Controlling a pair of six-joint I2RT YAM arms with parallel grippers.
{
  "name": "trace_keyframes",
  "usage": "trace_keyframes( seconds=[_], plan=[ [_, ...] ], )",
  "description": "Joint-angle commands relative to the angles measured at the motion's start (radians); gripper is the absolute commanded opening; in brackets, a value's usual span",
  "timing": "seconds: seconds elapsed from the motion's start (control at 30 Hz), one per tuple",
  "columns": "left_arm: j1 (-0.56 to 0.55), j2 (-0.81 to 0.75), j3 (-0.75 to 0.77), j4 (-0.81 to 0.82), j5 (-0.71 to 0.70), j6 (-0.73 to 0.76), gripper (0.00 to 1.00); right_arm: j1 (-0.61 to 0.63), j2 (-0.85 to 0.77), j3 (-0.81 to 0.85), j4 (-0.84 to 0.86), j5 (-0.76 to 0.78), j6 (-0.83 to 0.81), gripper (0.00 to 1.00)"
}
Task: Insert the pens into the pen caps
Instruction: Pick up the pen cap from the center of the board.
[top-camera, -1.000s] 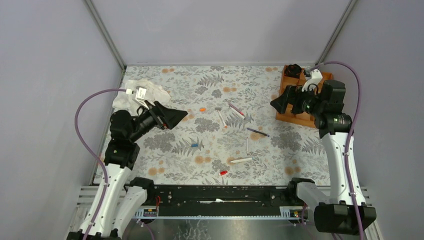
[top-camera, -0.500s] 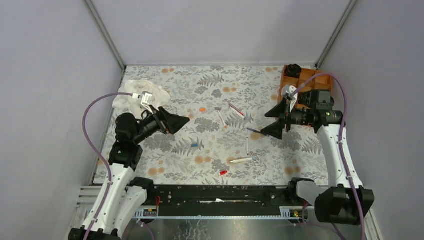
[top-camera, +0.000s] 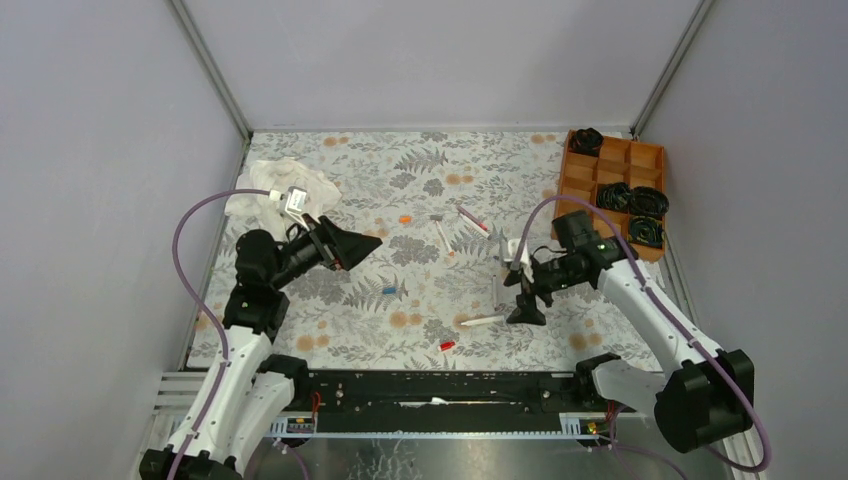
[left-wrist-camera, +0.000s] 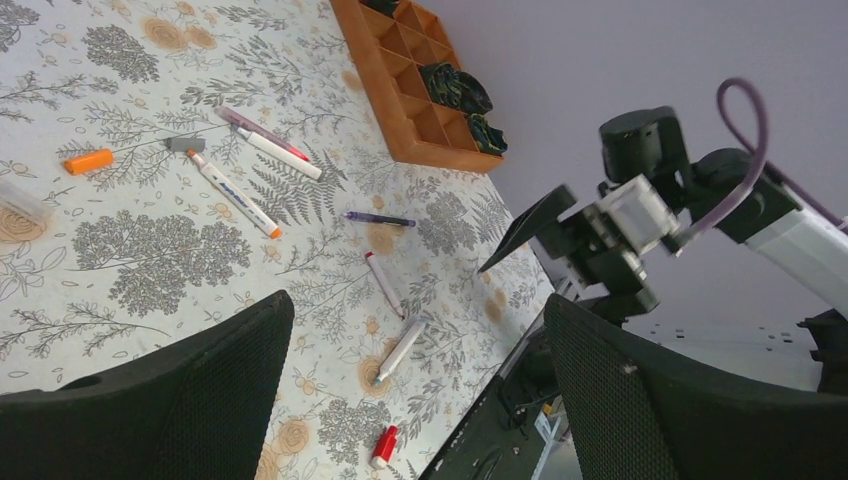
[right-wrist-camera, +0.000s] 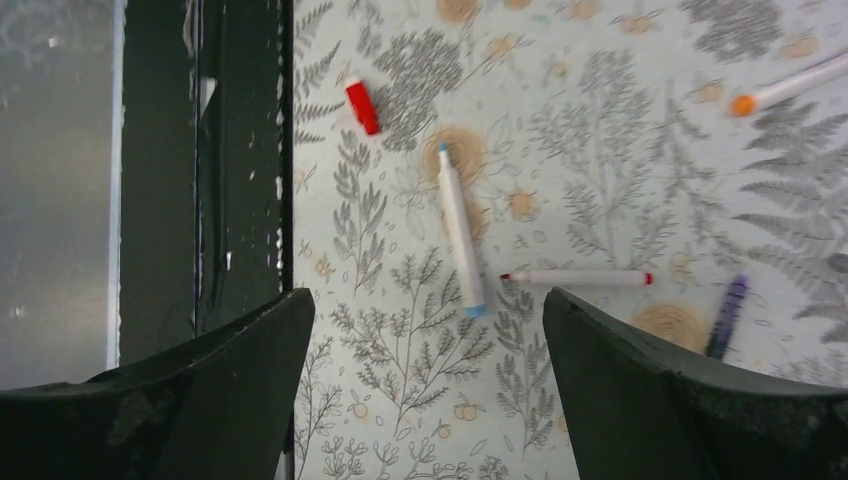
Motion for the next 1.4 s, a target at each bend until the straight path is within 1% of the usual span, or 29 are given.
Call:
trace_keyframes(
  seconds=[0.0,0.13,0.4,0.63,0.8,1.0,1.07,1.17,1.23,1.37],
  plan=[
    [0.008,0.004,-0.011,0.086,0.027,-0.029,0.99,0.112,0.012,-0.057,0.086,0.152,0.004,0.9],
    [0.009,0.003,-0.012,0.086,0.028,-0.041,0.99,0.156,0.026,-0.072,0.141,0.168,0.05,0.88],
    [0.008,-0.002,-0.033,0.078,0.017,-0.046,0.99,0.184,0.03,-0.107,0.189,0.157,0.078,0.87],
    [0.008,0.029,0.047,-0.05,0.021,0.065,0.99,0.193,0.013,-0.091,0.176,0.127,0.074,0.86],
    [0.009,0.024,0.033,-0.046,0.023,0.047,0.99,0.208,-0.004,-0.123,0.189,0.136,0.057,0.87],
    [0.008,-0.012,-0.016,-0.034,0.038,0.022,0.99,0.214,-0.003,-0.149,0.212,0.122,0.053,0.85],
    [0.007,-0.035,-0.044,-0.033,0.07,0.02,0.99,0.231,0.007,-0.153,0.212,0.151,0.044,0.82],
    [-0.002,-0.077,-0.088,-0.034,0.107,0.017,0.98,0.27,0.033,-0.166,0.234,0.192,0.047,0.74],
    [-0.027,-0.107,-0.1,-0.034,0.101,0.007,0.99,0.296,0.052,-0.181,0.279,0.2,0.067,0.71],
    [-0.061,-0.132,-0.126,-0.048,0.033,-0.006,0.99,0.35,0.086,-0.184,0.345,0.26,0.099,0.65]
  ],
)
